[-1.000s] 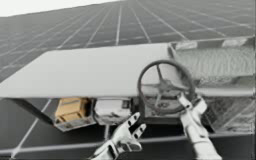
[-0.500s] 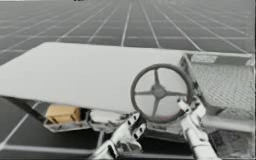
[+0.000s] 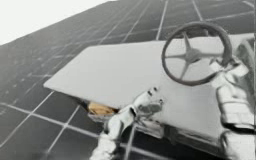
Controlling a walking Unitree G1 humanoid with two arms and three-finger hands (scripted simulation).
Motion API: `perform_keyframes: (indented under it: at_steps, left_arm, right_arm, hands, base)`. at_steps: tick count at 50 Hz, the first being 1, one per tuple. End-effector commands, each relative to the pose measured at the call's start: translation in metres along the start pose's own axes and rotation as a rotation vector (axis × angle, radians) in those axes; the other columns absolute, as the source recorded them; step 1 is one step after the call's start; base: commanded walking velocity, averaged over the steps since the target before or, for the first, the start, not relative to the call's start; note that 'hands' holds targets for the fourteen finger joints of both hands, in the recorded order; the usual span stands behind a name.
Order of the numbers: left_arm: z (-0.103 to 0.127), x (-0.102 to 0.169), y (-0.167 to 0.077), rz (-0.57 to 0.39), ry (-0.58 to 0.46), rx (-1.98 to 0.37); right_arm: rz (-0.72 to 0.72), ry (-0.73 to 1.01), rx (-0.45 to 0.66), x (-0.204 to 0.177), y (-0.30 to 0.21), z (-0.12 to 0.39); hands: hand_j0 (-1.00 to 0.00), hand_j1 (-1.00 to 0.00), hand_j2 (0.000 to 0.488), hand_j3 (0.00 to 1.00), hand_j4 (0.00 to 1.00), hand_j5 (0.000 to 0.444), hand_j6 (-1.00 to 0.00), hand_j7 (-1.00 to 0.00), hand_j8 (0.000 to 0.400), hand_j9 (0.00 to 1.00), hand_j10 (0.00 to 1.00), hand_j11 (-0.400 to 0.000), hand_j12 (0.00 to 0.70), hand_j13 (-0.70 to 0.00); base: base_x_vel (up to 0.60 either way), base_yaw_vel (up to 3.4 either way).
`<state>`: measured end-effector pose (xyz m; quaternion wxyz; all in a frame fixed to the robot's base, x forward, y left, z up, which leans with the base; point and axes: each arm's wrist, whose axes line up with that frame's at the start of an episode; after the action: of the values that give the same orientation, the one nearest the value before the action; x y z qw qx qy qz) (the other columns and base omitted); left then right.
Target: Pick up and drop off the object
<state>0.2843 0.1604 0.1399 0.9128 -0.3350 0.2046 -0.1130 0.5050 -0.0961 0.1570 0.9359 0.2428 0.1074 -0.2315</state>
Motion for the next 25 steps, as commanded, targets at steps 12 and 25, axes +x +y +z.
perform_keyframes:
  at_steps: [12, 25]
  left_arm:
    - [-0.001, 0.089, -0.106, -0.326, 0.07, 0.224]
    - [-0.05, 0.07, -0.17, -0.473, 0.225, 0.358]
  right_arm:
    - [-0.392, -0.646, 0.205, 0.001, -0.224, 0.364]
    - [-0.724, -0.641, 0.386, -0.102, -0.443, 0.343]
  hands:
    - [0.0, 0.0, 0.0, 1.0, 1.0, 0.0, 0.0, 0.0, 0.0, 1.0, 1.0, -0.4, 0.0, -0.7]
    - [0.0, 0.0, 0.0, 1.0, 1.0, 0.0, 0.0, 0.0, 0.0, 1.0, 1.0, -0.4, 0.0, -0.7]
  base:
    - [0.0, -0.05]
    - [0.0, -0.62]
